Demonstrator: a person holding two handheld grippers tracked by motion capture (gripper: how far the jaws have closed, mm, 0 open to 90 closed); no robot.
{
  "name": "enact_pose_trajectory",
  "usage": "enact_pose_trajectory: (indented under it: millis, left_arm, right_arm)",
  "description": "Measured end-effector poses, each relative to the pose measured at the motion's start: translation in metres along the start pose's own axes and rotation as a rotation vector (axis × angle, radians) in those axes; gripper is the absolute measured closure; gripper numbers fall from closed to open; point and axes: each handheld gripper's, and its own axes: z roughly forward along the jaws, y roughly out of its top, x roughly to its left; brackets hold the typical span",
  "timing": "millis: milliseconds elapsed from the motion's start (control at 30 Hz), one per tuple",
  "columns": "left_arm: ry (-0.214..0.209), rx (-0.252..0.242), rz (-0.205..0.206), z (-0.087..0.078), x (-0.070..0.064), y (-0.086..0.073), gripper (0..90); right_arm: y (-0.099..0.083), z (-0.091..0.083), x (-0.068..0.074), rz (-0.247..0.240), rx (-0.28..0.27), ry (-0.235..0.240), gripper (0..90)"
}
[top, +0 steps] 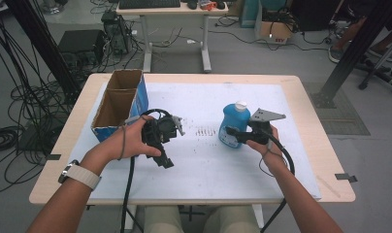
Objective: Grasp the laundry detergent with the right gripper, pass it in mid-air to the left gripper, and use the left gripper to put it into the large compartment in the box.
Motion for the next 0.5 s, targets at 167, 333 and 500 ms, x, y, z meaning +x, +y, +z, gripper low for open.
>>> enact_pose_trajectory:
  millis: [167, 333, 500]
  left_arm:
    - [0.006, -0.002, 0.004, -0.0004, -0.0002, -0.0002, 13.2]
    - [0.005, -0.001, 0.006, -0.0005, -0.0008, 0.0006, 13.2]
    - [0.005, 0.0, 0.006, -0.0008, -0.0009, 0.001, 13.2]
  right_arm:
    - [0.0002, 0.001, 0.0038, 0.02, -0.014, -0.008, 42.7]
    - [-0.0012, 0.0005, 0.0045, 0.012, -0.019, -0.017, 43.3]
    - [-0.0011, 0.0001, 0.0042, 0.007, -0.014, -0.015, 43.5]
